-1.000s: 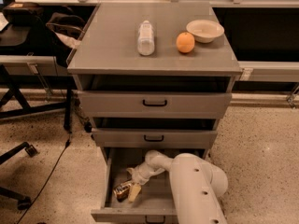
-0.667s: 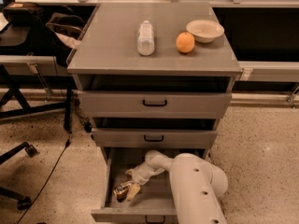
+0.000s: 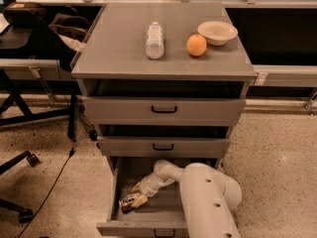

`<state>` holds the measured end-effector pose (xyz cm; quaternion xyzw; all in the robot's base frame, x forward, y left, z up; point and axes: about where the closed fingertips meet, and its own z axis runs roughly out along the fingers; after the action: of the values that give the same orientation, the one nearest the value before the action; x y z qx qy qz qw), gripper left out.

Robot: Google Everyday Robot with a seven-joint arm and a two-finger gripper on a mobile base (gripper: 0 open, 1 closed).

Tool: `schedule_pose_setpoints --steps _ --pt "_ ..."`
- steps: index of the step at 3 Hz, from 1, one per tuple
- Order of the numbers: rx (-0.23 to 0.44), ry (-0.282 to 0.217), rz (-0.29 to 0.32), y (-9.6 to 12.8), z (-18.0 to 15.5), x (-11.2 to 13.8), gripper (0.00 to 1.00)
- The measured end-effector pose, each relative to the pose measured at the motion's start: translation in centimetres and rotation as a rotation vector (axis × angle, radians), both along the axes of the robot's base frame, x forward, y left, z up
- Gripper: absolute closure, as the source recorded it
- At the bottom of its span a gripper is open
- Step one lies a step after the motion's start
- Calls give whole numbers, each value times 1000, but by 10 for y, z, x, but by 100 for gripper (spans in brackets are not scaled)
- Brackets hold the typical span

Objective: Pick orange can from bottom drawer and place on counter

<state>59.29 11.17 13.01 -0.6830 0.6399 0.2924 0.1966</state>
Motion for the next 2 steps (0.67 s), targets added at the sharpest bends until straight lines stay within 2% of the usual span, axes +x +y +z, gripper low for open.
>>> schedule_pose_setpoints --steps 1,2 --pt "0 0 0 0 0 0 95" --pt "-3 -4 -11 1 1 1 100"
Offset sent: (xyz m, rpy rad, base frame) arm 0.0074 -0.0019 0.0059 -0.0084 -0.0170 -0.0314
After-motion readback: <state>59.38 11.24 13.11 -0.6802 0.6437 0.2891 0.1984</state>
